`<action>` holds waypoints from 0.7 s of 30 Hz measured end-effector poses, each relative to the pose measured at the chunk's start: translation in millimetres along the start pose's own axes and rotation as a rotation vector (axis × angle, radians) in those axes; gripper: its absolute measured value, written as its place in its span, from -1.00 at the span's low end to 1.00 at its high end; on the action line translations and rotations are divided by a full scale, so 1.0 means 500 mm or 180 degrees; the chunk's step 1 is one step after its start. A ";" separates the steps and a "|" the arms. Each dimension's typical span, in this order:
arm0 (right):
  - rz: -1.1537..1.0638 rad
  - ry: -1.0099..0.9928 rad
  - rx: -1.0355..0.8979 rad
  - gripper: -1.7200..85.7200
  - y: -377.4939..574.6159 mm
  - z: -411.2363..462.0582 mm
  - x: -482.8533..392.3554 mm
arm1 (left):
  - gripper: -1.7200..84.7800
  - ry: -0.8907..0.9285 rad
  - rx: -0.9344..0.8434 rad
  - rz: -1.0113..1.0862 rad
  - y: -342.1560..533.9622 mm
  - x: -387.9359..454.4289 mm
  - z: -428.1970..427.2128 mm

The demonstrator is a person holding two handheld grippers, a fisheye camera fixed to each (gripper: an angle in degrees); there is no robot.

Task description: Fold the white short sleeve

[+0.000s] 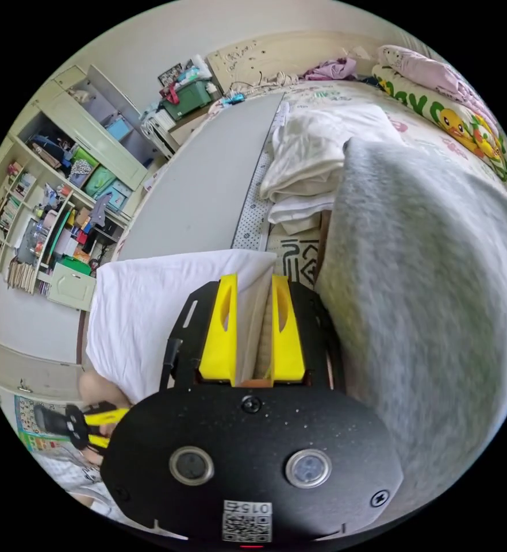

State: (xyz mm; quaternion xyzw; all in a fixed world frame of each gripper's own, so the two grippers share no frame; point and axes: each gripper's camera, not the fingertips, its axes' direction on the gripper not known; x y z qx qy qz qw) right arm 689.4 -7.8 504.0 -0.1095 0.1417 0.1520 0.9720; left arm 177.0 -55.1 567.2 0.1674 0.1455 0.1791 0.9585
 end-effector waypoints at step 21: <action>-0.0116 0.0549 0.0241 -0.98 -0.080 0.172 -0.018 | -0.97 -0.0814 0.0167 0.0387 -0.029 0.152 0.111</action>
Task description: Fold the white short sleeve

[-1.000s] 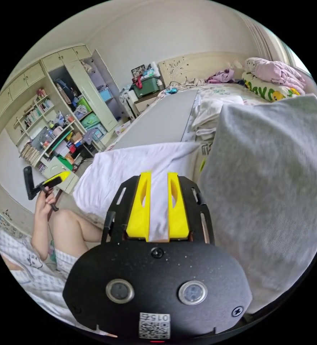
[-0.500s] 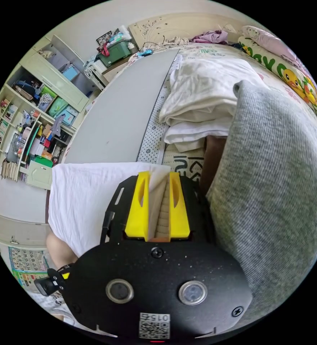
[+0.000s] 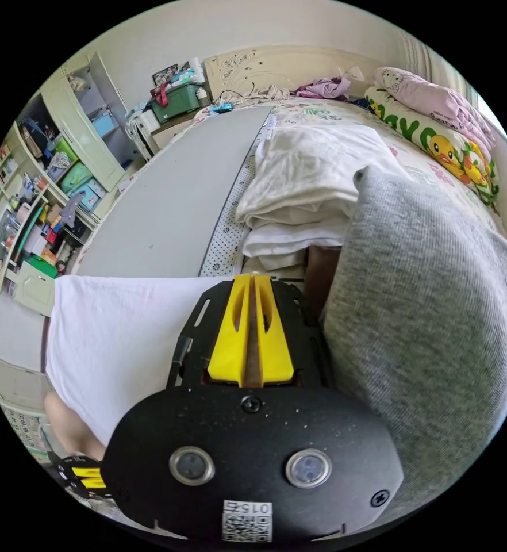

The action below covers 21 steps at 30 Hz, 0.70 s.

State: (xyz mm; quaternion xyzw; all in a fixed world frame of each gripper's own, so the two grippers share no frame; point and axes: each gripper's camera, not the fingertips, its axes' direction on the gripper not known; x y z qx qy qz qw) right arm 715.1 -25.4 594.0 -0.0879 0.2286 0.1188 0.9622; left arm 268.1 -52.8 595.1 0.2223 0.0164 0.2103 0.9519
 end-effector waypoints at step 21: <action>-0.0493 0.0204 0.1237 -0.95 0.210 -0.154 -0.140 | -0.79 -0.1080 0.0920 -0.2266 0.349 -0.600 -0.453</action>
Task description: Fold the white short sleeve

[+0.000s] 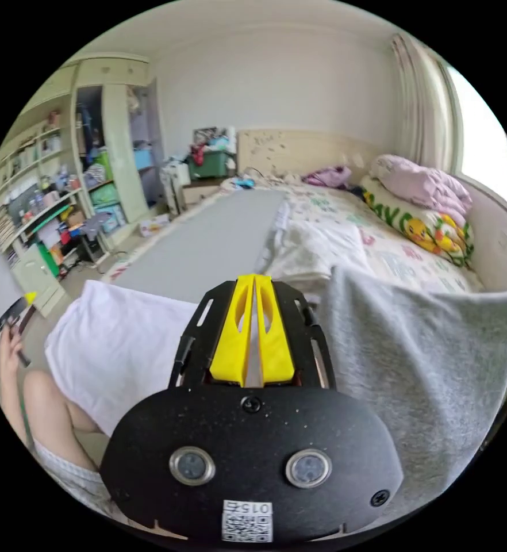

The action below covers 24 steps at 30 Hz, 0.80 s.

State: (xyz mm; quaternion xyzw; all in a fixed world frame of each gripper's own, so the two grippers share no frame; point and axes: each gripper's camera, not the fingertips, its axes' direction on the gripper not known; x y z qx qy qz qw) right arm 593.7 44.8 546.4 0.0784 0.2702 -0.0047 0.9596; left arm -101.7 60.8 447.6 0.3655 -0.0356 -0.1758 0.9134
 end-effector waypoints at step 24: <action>-0.3153 -0.1988 -0.1083 -0.79 0.362 0.124 -0.865 | -0.62 0.1671 -0.1047 -0.1744 -0.129 -0.643 0.476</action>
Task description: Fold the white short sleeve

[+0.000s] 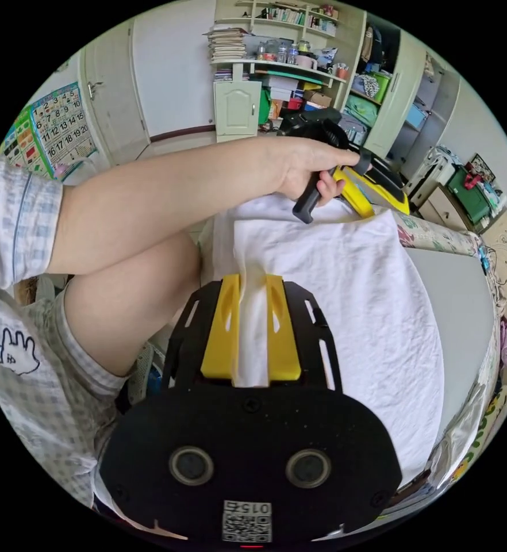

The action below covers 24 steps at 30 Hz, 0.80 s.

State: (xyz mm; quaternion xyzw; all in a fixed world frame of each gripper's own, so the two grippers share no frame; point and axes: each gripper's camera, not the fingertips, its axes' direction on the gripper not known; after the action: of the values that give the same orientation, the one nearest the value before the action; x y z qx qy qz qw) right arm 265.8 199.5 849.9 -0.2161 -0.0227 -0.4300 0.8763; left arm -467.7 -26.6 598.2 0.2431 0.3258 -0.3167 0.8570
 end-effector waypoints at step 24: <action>-0.0029 -0.0453 0.0110 -0.97 0.084 0.039 0.037 | -0.84 0.0205 0.0430 -0.0079 -0.064 -0.116 -0.018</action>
State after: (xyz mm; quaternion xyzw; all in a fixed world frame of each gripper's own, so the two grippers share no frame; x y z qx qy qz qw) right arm 312.4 216.2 856.5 -0.2308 -0.0933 -0.4171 0.8741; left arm -528.1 -20.6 626.7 0.3064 0.3340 -0.3405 0.8238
